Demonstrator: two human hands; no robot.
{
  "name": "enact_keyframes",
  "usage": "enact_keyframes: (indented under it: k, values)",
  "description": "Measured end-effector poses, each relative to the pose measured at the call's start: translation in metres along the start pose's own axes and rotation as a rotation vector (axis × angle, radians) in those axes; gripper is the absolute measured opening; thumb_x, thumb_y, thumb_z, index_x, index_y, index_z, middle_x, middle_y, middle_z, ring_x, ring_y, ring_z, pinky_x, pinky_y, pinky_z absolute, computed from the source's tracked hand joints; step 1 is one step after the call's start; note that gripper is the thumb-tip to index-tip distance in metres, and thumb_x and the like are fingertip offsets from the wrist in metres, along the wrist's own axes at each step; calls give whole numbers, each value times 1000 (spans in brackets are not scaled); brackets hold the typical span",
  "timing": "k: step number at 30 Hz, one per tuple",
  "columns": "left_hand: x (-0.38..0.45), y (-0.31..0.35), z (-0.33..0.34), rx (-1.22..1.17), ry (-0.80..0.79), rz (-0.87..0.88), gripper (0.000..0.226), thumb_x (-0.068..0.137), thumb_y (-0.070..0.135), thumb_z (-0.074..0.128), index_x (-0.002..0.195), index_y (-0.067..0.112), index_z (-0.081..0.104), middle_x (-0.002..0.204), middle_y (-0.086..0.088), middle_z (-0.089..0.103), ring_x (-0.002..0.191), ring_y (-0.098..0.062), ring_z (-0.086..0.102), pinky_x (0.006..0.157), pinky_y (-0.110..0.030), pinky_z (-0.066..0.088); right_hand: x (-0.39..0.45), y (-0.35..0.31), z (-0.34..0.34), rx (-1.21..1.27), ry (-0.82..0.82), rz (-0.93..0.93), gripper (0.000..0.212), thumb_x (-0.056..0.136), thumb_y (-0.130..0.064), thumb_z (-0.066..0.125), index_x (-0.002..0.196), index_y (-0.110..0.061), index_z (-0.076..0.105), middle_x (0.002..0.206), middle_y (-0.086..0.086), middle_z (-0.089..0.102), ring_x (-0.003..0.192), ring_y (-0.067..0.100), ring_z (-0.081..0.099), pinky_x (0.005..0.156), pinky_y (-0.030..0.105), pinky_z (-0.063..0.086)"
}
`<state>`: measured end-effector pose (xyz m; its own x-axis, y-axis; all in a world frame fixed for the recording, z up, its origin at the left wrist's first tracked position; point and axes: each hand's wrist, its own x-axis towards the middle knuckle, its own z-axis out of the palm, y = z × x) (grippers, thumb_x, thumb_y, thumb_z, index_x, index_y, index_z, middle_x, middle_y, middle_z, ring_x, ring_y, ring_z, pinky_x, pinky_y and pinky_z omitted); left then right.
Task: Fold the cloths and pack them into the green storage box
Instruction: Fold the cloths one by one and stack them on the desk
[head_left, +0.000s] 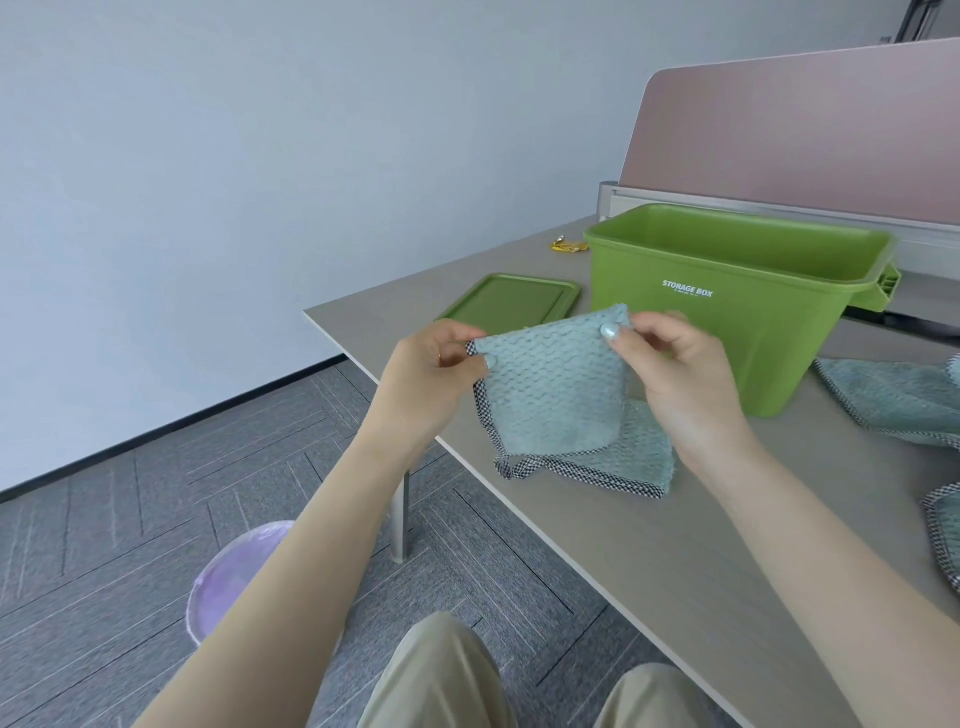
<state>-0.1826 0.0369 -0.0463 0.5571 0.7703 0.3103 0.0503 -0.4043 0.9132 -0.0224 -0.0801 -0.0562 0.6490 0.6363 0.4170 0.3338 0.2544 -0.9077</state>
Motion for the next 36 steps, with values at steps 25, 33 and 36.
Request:
enact_keyframes:
  k: [25, 33, 36]
  values:
    - [8, -25, 69, -560, -246, -523, 9, 93, 17, 53, 98, 14, 59, 93, -5, 67, 79, -17, 66, 66, -31, 59, -2, 22, -30, 147, -244, 514, 38, 85, -18, 64, 118, -28, 50, 112, -6, 66, 93, 10, 66, 69, 32, 55]
    - [15, -31, 84, -206, -103, -358, 30, 97, 20, 39, 123, 26, 52, 110, -3, 62, 78, -23, 61, 62, -29, 48, -2, 35, -40, -74, -392, 567, 80, 78, 0, 70, 138, -34, 28, 123, -6, 58, 105, 16, 62, 81, 43, 57]
    - [16, -40, 90, 40, -156, -133, 47, 97, 10, 33, 141, 27, 38, 129, 8, 51, 94, -14, 60, 74, -13, 43, -5, 36, -44, -92, -370, 615, 84, 81, 2, 65, 143, -32, 20, 132, -1, 52, 90, 20, 67, 63, 33, 60]
